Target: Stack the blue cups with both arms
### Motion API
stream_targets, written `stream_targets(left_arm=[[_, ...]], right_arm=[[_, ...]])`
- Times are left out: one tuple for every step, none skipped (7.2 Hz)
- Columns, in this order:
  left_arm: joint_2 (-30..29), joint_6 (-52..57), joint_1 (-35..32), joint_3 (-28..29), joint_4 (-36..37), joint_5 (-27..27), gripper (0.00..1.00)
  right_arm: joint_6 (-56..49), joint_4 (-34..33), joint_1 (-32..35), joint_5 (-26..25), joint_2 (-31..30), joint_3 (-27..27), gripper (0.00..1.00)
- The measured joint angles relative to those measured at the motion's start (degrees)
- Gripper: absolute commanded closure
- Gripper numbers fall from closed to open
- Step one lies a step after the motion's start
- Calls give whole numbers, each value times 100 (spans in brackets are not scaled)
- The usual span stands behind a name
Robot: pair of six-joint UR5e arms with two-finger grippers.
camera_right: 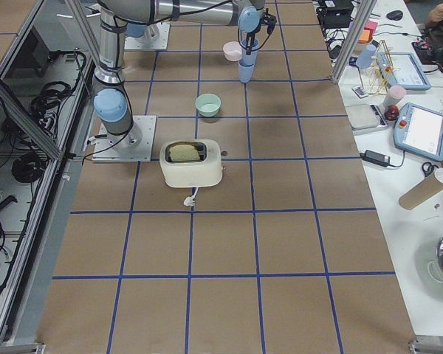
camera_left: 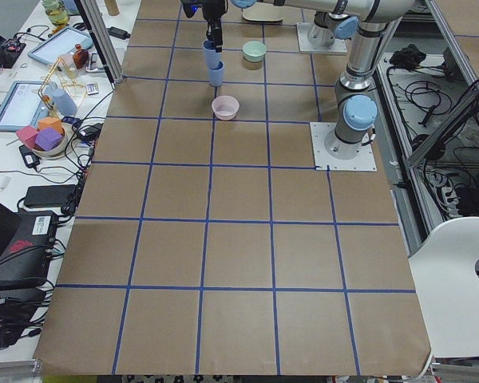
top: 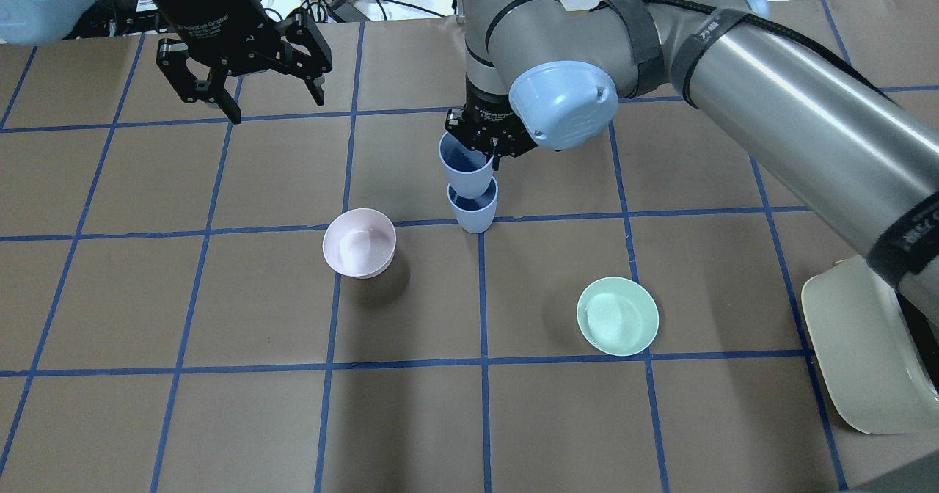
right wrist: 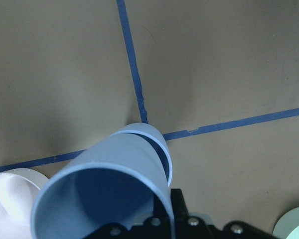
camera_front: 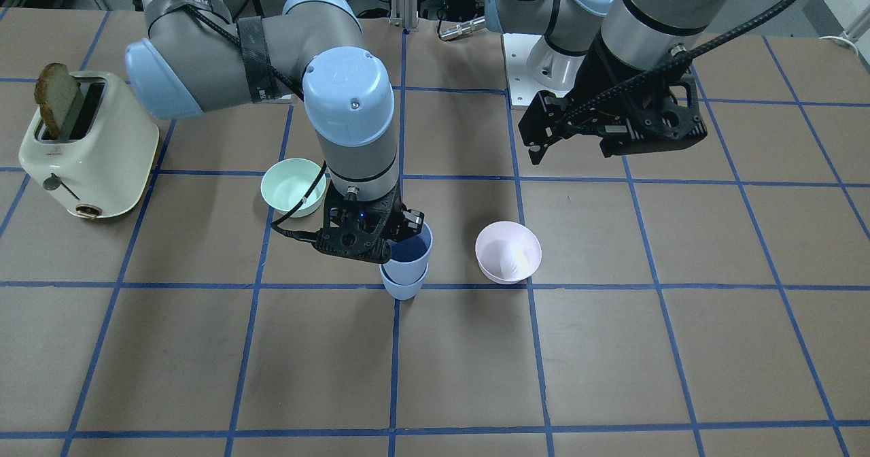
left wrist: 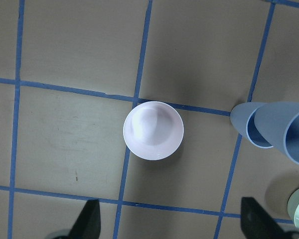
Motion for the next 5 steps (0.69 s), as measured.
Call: stream_targets(left_arm=[[0, 0, -1, -2, -2, -1, 0], [-1, 0, -2, -1, -2, 0, 0], [-5, -2, -3, 2, 4, -2, 0], [-6, -6, -3, 3, 3, -3, 0], [-12, -8, -3, 4, 5, -6, 0]], right_arm=[[-34, -10, 0, 12, 32, 34, 64], [-55, -17, 0, 17, 65, 54, 42], [-73, -20, -14, 16, 108, 60, 18], [-179, -24, -53, 10, 118, 29, 11], [-469, -32, -149, -29, 96, -63, 0]])
